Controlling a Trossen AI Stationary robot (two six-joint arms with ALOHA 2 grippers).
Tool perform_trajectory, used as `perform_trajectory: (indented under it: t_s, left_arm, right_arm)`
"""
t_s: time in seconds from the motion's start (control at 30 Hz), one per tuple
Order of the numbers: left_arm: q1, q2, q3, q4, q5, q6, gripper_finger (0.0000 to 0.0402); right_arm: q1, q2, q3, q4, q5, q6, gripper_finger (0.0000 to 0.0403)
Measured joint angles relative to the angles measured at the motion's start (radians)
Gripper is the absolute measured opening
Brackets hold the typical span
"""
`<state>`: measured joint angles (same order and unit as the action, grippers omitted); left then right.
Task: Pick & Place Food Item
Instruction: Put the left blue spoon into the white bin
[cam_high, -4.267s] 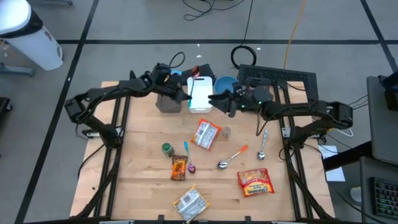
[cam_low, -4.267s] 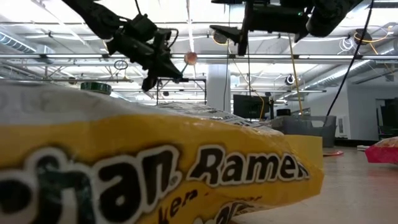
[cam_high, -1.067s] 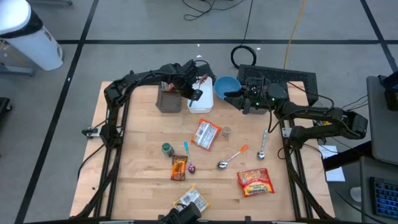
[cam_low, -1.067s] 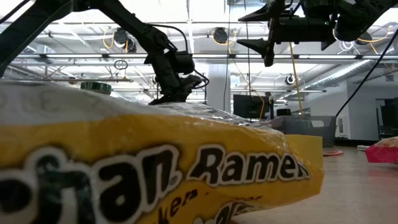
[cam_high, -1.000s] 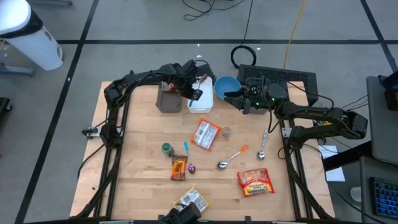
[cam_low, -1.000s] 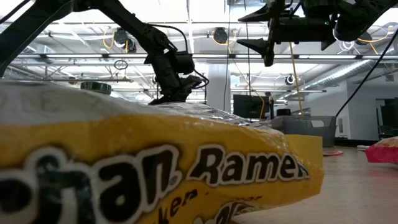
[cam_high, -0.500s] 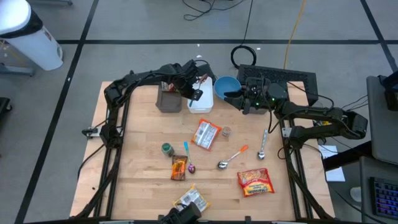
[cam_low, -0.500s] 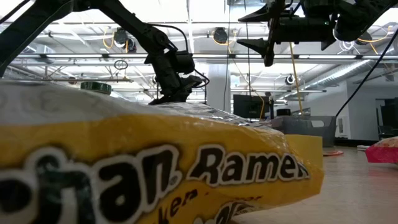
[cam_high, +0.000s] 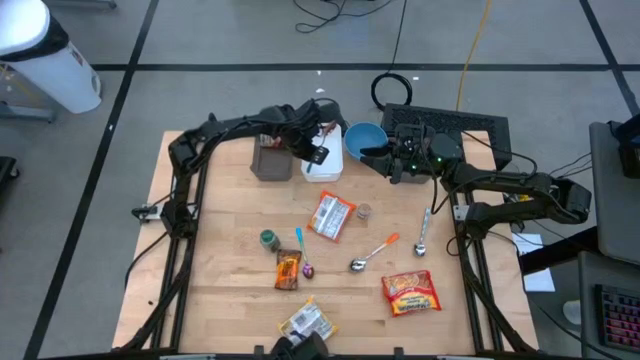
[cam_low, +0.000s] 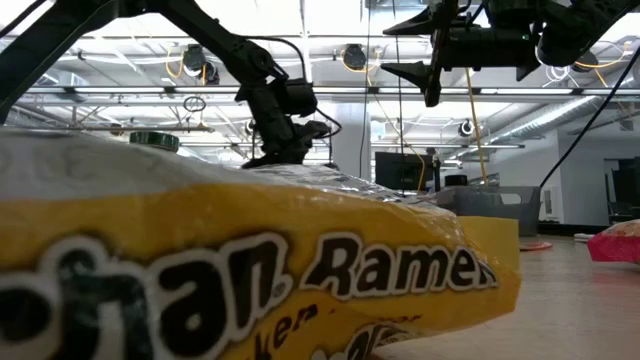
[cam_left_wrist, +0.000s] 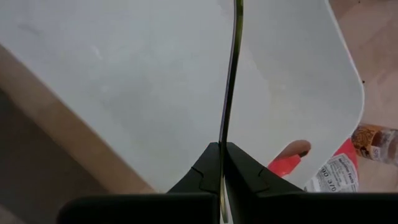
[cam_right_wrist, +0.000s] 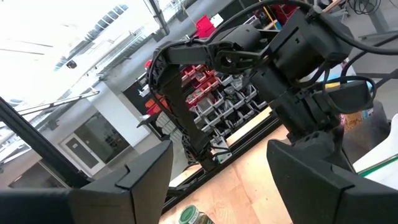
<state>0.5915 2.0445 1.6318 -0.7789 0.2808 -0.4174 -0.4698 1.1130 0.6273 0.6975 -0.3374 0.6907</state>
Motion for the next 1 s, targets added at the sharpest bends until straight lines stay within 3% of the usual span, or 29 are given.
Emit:
perform_trajectory:
  t_s: [0.5, 1.0]
  left_arm:
    - [-0.002, 0.021, 0.020, -0.051, -0.022, -0.009, 0.0006]
    - [-0.004, 0.248, 0.375, -0.387, -0.064, 0.094, 0.0006]
  right_arm:
    - [0.000, 0.000, 0.000, -0.023, 0.000, -0.003, 0.0254]
    - [-0.002, 0.000, 0.000, -0.044, -0.004, -0.012, 0.0254]
